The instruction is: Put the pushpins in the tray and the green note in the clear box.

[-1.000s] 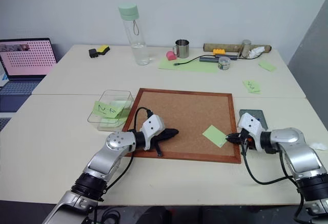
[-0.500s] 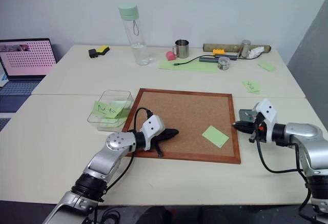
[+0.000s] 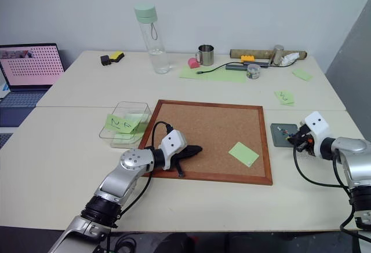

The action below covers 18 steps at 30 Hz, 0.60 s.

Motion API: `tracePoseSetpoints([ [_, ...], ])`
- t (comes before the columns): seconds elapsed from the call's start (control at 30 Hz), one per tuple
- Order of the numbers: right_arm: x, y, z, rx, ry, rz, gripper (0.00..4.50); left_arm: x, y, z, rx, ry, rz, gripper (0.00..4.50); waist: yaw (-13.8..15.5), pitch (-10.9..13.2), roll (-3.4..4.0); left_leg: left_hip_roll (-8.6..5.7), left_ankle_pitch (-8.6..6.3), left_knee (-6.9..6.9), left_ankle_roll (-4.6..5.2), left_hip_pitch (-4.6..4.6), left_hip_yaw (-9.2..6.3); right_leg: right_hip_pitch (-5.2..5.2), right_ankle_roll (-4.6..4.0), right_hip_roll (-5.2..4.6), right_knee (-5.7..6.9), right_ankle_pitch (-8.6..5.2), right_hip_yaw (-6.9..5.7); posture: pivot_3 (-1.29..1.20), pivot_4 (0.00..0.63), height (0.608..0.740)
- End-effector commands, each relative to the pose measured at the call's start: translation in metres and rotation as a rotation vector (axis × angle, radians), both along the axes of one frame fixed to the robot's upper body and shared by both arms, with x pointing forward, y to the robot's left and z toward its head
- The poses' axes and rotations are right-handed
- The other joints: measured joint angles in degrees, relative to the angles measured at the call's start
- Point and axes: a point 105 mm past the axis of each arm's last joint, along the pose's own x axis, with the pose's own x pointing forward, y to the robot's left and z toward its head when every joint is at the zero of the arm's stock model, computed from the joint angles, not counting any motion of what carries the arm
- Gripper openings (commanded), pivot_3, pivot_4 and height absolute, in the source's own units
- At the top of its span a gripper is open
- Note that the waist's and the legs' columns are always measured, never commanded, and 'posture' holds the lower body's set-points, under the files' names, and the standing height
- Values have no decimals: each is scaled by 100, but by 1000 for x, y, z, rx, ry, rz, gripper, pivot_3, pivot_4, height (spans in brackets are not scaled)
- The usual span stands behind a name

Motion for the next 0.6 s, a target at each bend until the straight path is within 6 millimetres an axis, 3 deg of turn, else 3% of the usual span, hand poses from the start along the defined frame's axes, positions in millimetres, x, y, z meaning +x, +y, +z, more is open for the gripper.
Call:
tracePoseSetpoints([
  [0.03,5,2,24,0,-92,15,1989,-2,11,-19,58,59,43,0,0,0,0,0,0,0,0,0,0,0,0,0,0,0,0,0,150,740],
  [0.13,-3,13,32,-2,-96,103,2712,-2,11,-19,58,60,43,0,-1,0,0,0,0,0,0,0,0,0,0,0,0,0,0,0,150,740],
  [0.2,-14,25,34,-22,-80,203,2712,-2,11,-19,58,61,43,0,1,0,2,0,0,0,0,0,-1,0,0,0,0,0,0,0,150,740],
  [0.37,-55,86,26,-38,-24,528,2712,-3,11,-19,62,64,38,0,0,-1,1,1,-1,-1,1,-1,-5,2,1,1,-2,-1,-4,0,150,740],
  [0.5,-63,115,19,-9,-36,603,2712,-2,11,-19,62,63,37,0,1,-1,1,0,-1,-1,1,4,-5,6,2,1,-1,-1,-4,0,150,740],
  [0.6,-60,122,7,-10,-34,608,2712,-2,11,-19,62,63,36,0,3,-1,-2,0,-1,-1,1,4,-8,5,2,1,-2,-1,-6,0,150,740],
])
